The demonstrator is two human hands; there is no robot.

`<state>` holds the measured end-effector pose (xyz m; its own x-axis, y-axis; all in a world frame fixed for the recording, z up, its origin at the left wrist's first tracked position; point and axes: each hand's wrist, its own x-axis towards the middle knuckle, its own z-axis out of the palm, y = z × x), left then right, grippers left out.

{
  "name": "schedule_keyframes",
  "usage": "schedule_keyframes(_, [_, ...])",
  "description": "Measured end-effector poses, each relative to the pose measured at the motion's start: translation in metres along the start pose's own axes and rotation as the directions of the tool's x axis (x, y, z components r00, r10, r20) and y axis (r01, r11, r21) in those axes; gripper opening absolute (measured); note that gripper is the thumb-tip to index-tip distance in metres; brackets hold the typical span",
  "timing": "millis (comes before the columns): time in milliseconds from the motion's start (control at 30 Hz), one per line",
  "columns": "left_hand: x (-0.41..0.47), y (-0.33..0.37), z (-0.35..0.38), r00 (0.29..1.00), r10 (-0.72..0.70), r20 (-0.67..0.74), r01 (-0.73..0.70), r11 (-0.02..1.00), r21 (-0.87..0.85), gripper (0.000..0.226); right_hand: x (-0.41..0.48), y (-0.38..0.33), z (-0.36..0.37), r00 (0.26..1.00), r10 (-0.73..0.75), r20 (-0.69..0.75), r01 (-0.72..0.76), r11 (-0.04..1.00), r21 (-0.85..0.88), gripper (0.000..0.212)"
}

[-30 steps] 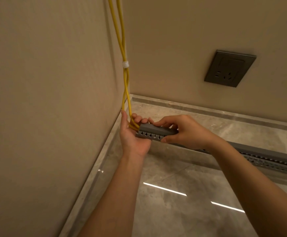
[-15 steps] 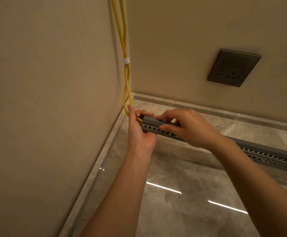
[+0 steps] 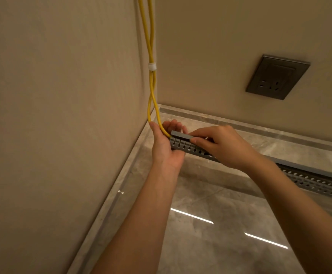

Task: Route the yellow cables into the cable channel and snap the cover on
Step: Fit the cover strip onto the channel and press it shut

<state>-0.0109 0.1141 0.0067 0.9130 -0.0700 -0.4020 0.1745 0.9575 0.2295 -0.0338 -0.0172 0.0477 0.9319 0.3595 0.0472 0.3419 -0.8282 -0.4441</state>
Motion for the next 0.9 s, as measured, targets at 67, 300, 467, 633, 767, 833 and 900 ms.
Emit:
schedule_keyframes(67, [-0.001,0.000,0.003,1.000,0.002,0.001,-0.002,1.000,-0.002,0.048,-0.002,0.000,0.001,0.999,-0.002,-0.036,0.003,1.000,0.016,0.023])
schedule_keyframes(300, [-0.004,0.001,0.008,0.997,-0.002,-0.074,0.003,1.000,0.013,0.049,-0.006,-0.005,-0.001,0.994,-0.063,-0.084,0.060,0.997,-0.040,0.024])
schedule_keyframes(467, [-0.005,0.001,0.012,0.991,-0.018,-0.129,0.022,0.999,0.028,0.053,-0.009,-0.010,-0.003,0.989,-0.124,-0.080,0.113,0.985,-0.129,0.027])
schedule_keyframes(633, [-0.006,0.001,0.015,0.987,-0.028,-0.158,0.036,0.998,0.049,0.054,-0.014,-0.017,-0.005,0.990,-0.137,-0.036,0.128,0.975,-0.183,0.031])
schedule_keyframes(767, [-0.007,0.001,0.018,0.975,-0.029,-0.222,0.041,0.998,0.053,0.054,-0.021,-0.024,0.003,0.996,-0.093,-0.018,0.081,0.938,-0.337,0.037])
schedule_keyframes(833, [-0.007,0.002,0.021,0.967,-0.021,-0.256,0.040,0.997,0.071,0.053,-0.025,-0.028,0.012,0.992,-0.089,-0.089,0.043,0.903,-0.427,0.039])
schedule_keyframes(900, [-0.007,0.002,0.024,0.961,-0.018,-0.276,0.041,0.996,0.076,0.052,-0.026,-0.032,0.019,0.982,-0.092,-0.167,0.000,0.876,-0.483,0.033])
